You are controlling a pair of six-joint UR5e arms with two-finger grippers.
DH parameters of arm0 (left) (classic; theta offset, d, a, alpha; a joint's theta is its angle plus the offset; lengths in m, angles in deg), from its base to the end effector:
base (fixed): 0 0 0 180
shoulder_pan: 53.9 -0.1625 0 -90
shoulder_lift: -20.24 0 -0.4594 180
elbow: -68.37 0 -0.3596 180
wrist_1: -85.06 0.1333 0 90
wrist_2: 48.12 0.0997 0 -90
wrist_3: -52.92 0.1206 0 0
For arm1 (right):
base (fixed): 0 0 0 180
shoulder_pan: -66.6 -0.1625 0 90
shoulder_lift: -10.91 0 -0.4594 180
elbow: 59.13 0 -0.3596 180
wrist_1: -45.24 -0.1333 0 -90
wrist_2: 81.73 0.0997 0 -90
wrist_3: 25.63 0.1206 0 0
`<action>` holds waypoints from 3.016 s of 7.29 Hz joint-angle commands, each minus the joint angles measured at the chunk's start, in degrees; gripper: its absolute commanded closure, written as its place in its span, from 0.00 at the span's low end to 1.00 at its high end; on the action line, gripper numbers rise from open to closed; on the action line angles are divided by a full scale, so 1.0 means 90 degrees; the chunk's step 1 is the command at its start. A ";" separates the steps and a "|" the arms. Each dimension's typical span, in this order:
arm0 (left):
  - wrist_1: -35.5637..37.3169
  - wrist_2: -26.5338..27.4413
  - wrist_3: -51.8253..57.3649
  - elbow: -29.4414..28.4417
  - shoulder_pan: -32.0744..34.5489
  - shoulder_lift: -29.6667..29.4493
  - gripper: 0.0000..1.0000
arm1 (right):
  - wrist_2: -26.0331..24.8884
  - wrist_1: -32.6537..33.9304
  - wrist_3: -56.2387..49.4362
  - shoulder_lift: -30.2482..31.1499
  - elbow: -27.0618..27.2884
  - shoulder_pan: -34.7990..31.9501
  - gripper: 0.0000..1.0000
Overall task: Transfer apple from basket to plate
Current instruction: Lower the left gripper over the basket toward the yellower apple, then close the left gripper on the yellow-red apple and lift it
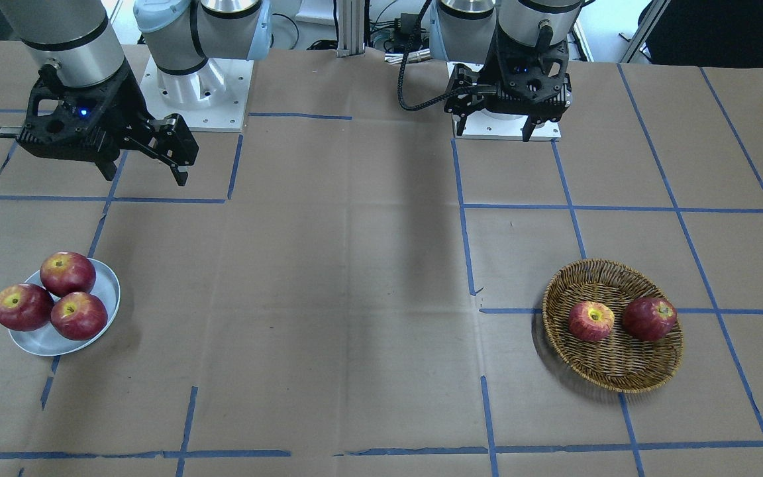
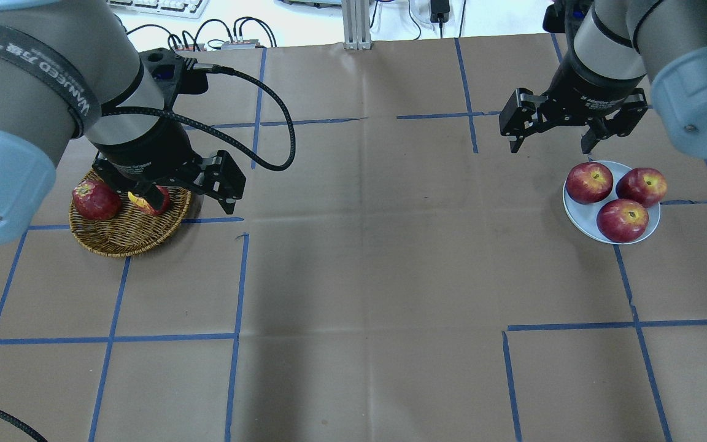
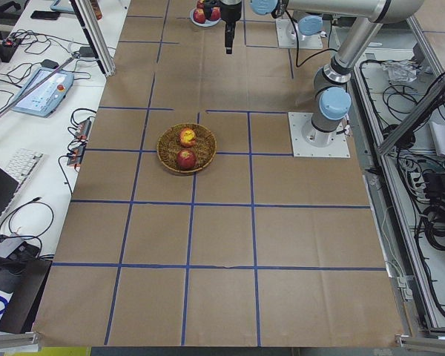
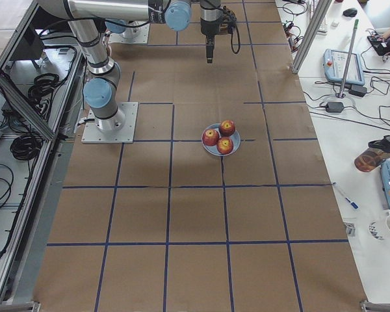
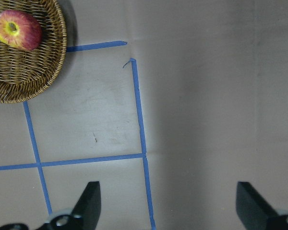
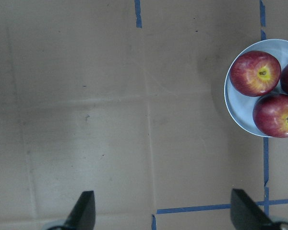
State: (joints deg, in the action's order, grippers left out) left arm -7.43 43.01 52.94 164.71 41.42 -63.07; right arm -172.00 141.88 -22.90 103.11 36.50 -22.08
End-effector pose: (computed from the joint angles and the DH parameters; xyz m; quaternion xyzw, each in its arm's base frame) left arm -0.1676 -0.3873 0.4968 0.0468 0.9987 0.0182 0.0107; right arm 0.1224 -0.4506 0.4852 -0.0354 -0.9990 0.0280 0.0020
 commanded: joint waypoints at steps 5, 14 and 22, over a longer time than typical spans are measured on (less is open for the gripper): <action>-0.0736 0.0012 0.0086 -0.1006 -0.0054 -0.0431 0.01 | 0.0000 0.0004 0.0000 0.0000 0.0000 0.0000 0.00; 0.0653 0.0022 0.2750 -0.0539 -0.1653 -0.1258 0.01 | -0.0010 0.0004 -0.0010 -0.0010 0.0000 0.0010 0.00; 0.3597 0.0100 0.3944 0.0477 -0.2495 -0.3067 0.01 | 0.0000 -0.0006 -0.0010 0.0000 0.0010 0.0020 0.00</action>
State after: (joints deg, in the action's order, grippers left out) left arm 24.42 43.93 88.86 168.71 19.01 -89.40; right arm -172.05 141.83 -22.99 103.04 36.57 -21.90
